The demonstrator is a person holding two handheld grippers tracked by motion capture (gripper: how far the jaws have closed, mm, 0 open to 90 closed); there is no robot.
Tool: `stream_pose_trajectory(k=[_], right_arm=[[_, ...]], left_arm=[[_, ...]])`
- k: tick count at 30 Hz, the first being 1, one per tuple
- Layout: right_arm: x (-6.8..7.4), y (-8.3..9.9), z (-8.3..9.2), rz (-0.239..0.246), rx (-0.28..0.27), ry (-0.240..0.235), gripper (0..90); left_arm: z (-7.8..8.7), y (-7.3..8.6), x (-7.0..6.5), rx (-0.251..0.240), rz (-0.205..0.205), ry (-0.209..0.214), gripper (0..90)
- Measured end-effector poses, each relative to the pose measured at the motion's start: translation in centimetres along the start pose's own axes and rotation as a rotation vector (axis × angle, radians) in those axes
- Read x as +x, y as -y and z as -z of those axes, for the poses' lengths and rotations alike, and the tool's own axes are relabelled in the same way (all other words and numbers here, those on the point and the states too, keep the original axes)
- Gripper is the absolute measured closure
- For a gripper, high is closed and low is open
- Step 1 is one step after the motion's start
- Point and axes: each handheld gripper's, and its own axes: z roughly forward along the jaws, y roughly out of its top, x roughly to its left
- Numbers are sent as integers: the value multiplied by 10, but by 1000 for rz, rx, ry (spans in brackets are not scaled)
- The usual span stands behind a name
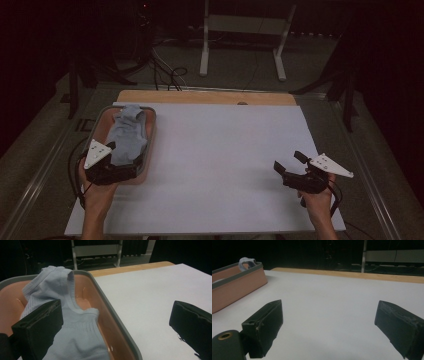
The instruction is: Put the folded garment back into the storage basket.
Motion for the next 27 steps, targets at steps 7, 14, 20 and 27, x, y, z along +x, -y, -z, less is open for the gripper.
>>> stream_pose_trajectory(k=[7, 14, 20, 27], right_arm=[[-1, 3, 1, 5, -4, 1, 80], [0, 5, 1, 18, -1, 6, 80], [1, 6, 1, 19, -2, 7, 81], [-1, 7, 1, 22, -3, 16, 80]], left_arm=[[-1, 2, 0, -4, 3, 0, 3], [-5, 3, -1, 1, -4, 1, 3], [-5, 4, 1, -2, 5, -4, 3], [-6, 4, 0, 0, 6, -10, 3]])
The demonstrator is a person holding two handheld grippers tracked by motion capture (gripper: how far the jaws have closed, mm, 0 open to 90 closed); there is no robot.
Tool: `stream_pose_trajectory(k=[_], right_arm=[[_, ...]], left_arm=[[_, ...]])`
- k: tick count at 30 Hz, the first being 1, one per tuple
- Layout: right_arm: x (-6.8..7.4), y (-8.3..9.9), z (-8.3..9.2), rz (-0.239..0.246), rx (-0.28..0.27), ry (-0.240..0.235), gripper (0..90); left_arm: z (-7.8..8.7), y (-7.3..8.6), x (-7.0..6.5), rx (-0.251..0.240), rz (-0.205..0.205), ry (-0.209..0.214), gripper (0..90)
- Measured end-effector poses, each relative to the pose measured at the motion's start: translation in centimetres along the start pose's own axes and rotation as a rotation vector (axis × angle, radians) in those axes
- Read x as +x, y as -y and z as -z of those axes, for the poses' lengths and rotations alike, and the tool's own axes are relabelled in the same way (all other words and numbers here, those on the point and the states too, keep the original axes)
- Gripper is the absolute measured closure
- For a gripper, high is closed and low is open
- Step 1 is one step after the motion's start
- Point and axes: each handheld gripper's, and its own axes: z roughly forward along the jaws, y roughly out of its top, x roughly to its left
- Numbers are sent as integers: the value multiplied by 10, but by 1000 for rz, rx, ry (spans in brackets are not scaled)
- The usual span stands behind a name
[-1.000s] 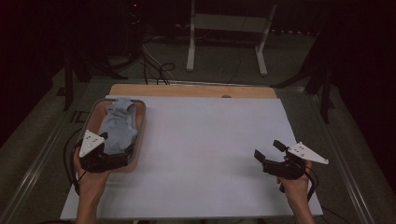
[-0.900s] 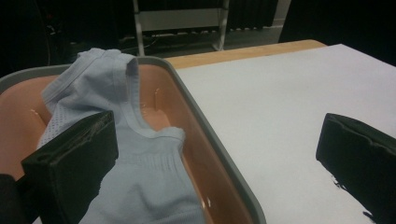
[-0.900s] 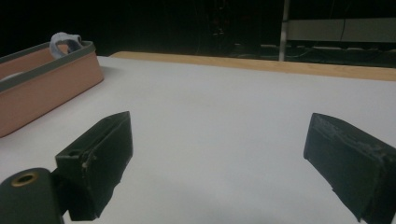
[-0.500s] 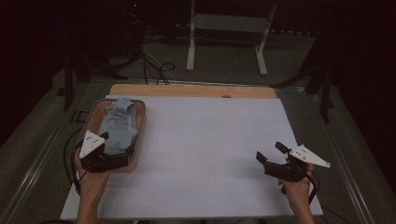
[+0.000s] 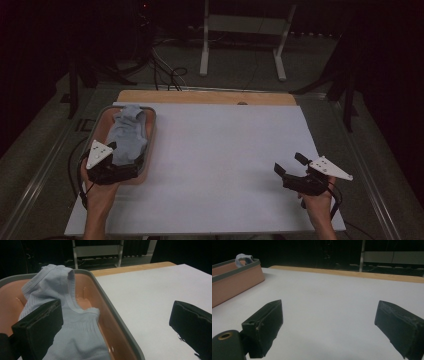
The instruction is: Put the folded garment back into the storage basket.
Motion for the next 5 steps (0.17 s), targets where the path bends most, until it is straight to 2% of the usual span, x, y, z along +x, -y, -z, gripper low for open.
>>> stream_pose_trajectory(k=[5], right_arm=[[-1, 1, 0, 1, 0, 3, 80]], left_arm=[[-1, 0, -1, 1, -1, -4, 2]])
